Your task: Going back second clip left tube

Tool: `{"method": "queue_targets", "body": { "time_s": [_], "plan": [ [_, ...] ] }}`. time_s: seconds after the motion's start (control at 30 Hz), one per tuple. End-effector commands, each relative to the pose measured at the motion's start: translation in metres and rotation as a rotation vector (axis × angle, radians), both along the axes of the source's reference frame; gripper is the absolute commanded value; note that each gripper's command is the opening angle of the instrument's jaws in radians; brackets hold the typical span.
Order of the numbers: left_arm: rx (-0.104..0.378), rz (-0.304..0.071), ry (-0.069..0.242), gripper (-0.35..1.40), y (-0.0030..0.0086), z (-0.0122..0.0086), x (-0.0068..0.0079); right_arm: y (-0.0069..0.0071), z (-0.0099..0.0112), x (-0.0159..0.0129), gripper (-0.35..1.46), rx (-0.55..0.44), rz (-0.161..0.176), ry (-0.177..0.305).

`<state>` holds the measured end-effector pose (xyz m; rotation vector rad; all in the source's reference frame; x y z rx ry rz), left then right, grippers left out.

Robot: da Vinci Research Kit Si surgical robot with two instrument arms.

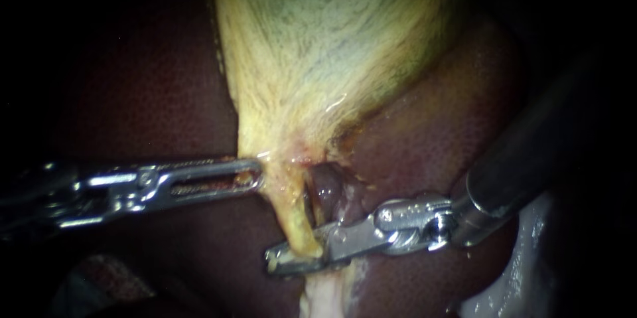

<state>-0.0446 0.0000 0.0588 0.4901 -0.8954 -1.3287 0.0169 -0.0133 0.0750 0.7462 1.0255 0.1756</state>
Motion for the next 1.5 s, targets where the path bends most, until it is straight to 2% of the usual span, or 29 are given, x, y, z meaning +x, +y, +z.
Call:
{"method": "queue_targets", "body": {
  "time_s": [0.03, 0.43, 0.47, 0.5, 0.63, 0.7, 0.83, 1.1, 1.27, 1.5],
  "plan": [
    [0.0, 0.0, 0.0, -0.35, 0.0, -0.0002, 0.0, -0.0001, 0.0, 0.0, -0.35, 0.001, 0.0, -0.001],
    [0.001, -0.001, 0.0, -0.35, -0.0001, -0.0005, 0.0, -0.0001, 0.0, 0.0, -0.35, 0.001, 0.0, -0.001],
    [0.001, -0.001, 0.0, -0.35, -0.0001, -0.0005, 0.0, -0.0001, 0.0001, 0.0001, -0.29, 0.001, 0.001, -0.001],
    [0.001, -0.001, 0.0, -0.35, -0.0001, -0.0005, 0.0, -0.0001, 0.0001, 0.0001, -0.08, 0.0, -0.001, -0.003],
    [0.001, -0.001, 0.0, -0.35, -0.0001, -0.0005, 0.0, -0.0002, 0.0003, 0.0008, 0.41, 0.013, 0.024, 0.031],
    [0.001, -0.001, 0.0, -0.35, -0.0001, -0.0005, 0.0, -0.0002, 0.0004, 0.0013, 0.49, -0.017, 0.027, 0.072],
    [0.0, -0.001, 0.0, -0.35, -0.0001, -0.0005, 0.0, -0.0001, 0.0004, 0.0017, 0.54, -0.071, 0.024, 0.13],
    [0.0, -0.001, 0.0, -0.35, -0.0001, -0.0005, 0.0001, 0.0003, 0.0008, 0.0018, 0.58, -0.241, -0.033, 0.206],
    [0.0, 0.0, 0.0, -0.35, -0.0002, -0.0005, 0.0001, 0.0008, 0.0013, 0.0015, 0.6, -0.287, -0.03, 0.211],
    [0.0, 0.0, 0.0, -0.35, -0.0002, -0.0005, 0.0002, 0.0008, 0.0014, 0.0006, 0.6, -0.286, -0.033, 0.214]
  ]
}}
